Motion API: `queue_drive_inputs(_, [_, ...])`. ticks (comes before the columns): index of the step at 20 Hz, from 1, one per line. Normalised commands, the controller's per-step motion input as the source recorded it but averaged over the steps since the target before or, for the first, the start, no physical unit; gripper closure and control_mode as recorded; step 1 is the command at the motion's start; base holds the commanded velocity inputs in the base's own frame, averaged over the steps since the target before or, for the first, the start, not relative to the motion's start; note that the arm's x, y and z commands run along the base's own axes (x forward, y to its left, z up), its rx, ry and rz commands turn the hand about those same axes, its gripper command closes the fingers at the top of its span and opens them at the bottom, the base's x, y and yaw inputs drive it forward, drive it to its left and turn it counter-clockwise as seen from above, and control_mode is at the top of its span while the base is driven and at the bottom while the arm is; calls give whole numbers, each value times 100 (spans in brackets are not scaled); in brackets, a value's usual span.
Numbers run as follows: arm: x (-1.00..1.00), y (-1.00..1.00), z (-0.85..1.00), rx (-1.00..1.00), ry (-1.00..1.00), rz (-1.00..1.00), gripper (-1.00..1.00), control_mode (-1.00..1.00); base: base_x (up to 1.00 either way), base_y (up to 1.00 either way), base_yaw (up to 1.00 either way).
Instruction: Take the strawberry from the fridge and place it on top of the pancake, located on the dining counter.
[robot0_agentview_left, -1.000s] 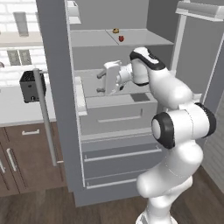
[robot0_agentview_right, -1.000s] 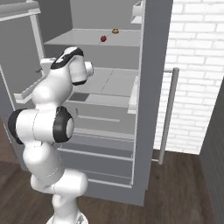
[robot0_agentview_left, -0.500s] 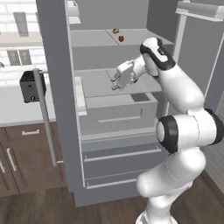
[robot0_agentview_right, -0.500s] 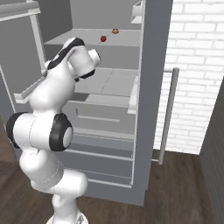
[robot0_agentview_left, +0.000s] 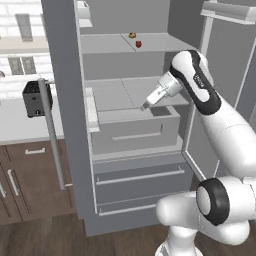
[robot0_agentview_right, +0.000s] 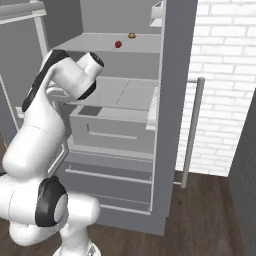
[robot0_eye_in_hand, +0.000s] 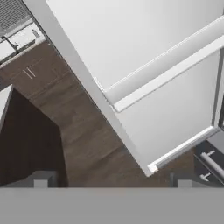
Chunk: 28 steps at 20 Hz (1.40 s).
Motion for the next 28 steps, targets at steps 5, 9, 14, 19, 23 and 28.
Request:
queue_drive_inputs(5, [-62,-56,3,0,-23,-36,-100,-100,0,0,0])
queue_drive_inputs(9, [-46,-26,0,0,-4,-59,-100,-100,0,0,0])
queue_drive_inputs(14, [-44,-35,0,0,0,-65,-100,-100,0,0,0])
queue_drive_inputs(19, [-36,-41,0,2,1,-53,-100,-100,0,0,0])
queue_drive_inputs(23, [-30,-48,0,2,9,-45,-100,-100,0,0,0])
queue_drive_inputs(28, [2,-25,0,0,7,-27,-100,100,9,-5,-5])
